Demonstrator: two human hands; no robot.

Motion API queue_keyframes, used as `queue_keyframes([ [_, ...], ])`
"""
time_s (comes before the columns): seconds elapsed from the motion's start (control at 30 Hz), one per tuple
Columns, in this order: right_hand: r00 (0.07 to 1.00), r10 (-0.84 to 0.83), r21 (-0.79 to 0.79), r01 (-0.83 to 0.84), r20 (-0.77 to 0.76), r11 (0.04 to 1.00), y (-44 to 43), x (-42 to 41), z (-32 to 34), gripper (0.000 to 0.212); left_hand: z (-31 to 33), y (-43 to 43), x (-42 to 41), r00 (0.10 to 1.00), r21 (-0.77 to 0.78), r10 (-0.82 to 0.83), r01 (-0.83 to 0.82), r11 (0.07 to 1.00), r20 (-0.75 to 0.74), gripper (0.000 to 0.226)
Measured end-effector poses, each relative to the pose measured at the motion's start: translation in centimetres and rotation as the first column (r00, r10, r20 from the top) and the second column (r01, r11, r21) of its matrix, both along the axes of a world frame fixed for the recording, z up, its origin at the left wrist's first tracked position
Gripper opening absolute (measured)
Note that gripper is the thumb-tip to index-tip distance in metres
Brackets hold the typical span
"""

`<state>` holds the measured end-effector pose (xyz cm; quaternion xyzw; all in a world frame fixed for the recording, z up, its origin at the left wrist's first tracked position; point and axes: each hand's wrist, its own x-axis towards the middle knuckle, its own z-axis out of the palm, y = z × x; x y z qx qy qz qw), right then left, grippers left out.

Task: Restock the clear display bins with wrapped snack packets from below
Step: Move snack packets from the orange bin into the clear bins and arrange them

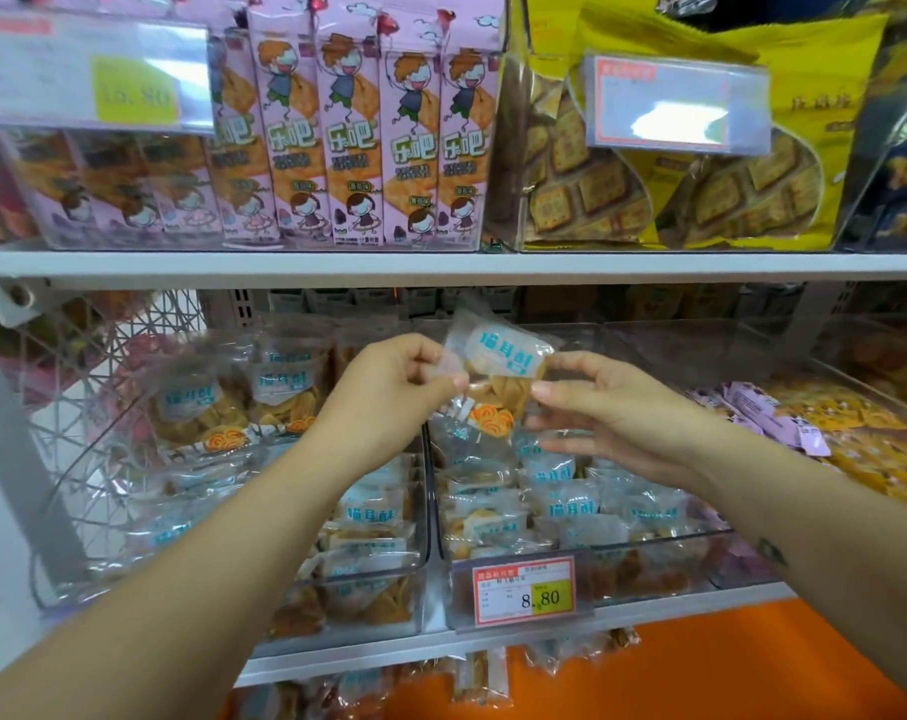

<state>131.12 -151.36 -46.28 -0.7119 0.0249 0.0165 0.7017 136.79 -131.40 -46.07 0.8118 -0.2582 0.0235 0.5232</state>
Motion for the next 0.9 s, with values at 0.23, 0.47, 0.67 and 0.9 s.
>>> queue_keyframes([
  [0.23,0.934,-0.286,-0.179,0.325,0.216,0.929,-1.0,2.2,-1.5,0.019,-0.9,1.0,1.2,0.997,0.112,0.073,-0.074,0.991,0.014,0.019],
  [0.47,0.911,-0.317,-0.503,0.41,0.264,0.761,-0.1,7.5,-2.7,0.019,-1.7,2.2,2.2,0.999,0.359,0.03,-0.023,0.933,-0.014,0.03],
  [0.67,0.938,-0.227,-0.731,0.346,0.261,0.588,2.4,9.5,-3.5,0.048,-2.0,2.6,2.9,0.999,0.347,-0.02,0.033,0.937,-0.043,0.028],
  [0.9,0.904,0.045,-0.903,0.419,0.424,0.101,2.5,8.9,-4.3,0.051,-2.3,2.7,3.2,0.997,0.298,-0.042,0.062,0.952,-0.071,0.028],
])
